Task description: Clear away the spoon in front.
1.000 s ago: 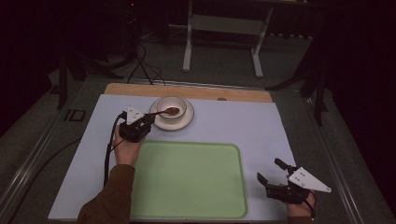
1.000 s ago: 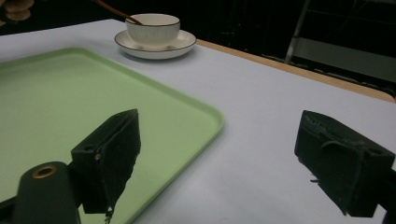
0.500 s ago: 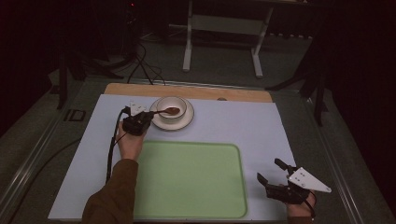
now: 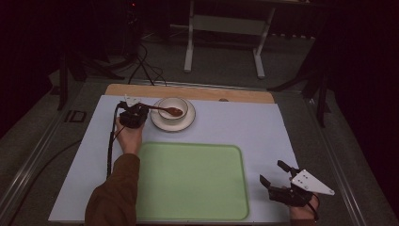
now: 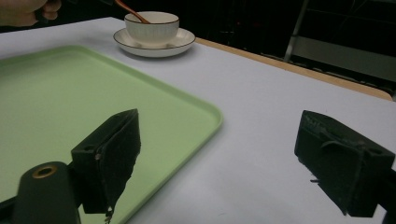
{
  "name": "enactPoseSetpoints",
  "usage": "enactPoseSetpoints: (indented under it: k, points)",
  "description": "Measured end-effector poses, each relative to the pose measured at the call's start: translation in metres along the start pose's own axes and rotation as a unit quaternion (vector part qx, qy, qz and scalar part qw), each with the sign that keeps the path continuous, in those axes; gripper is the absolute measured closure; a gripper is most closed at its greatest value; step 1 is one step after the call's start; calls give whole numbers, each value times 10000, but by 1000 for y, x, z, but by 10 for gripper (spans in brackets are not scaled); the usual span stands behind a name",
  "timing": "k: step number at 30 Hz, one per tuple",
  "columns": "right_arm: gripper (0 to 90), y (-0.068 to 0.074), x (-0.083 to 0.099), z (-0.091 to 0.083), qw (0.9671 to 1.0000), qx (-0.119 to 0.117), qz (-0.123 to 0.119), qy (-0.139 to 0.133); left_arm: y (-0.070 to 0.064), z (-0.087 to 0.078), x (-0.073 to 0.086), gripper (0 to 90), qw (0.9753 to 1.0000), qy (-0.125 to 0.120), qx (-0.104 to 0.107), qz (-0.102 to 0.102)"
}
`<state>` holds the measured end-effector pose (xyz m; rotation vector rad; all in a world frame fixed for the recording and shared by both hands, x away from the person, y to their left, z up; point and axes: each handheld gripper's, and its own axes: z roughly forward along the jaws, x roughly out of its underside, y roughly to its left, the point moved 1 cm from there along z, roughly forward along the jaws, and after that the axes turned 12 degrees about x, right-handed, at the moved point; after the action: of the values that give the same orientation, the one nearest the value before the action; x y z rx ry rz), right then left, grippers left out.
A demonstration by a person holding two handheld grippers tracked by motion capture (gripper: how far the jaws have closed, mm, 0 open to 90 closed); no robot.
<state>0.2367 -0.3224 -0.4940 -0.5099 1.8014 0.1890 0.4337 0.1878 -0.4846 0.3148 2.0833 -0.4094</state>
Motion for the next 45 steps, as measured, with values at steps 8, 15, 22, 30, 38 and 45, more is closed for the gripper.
enactPoseSetpoints:
  k: [8, 15, 22, 30, 38, 45]
  points:
    - [140, -1, 1, -1, 10000, 19, -1, 10, 0, 6, -3, 777, 9998, 55, -87, -165]
    - [140, 0, 1, -1, 10000, 18, -14, 20, -5, 13, -3, 548, 9995, 78, 111, -268]
    - [140, -1, 1, -1, 10000, 10, -10, 26, -5, 20, -5, 383, 9988, 105, 49, -480]
    - [140, -1, 1, 0, 10000, 5, 18, 41, -5, 34, -7, 323, 9976, 99, -1, -681]
    - [140, -3, 2, 0, 10000, -4, 28, 52, -6, 51, -10, 287, 9958, 118, -49, -910]
    - [140, -3, 2, 0, 10000, -21, 25, 60, -4, 56, -13, 285, 9941, 103, -37, -1082]
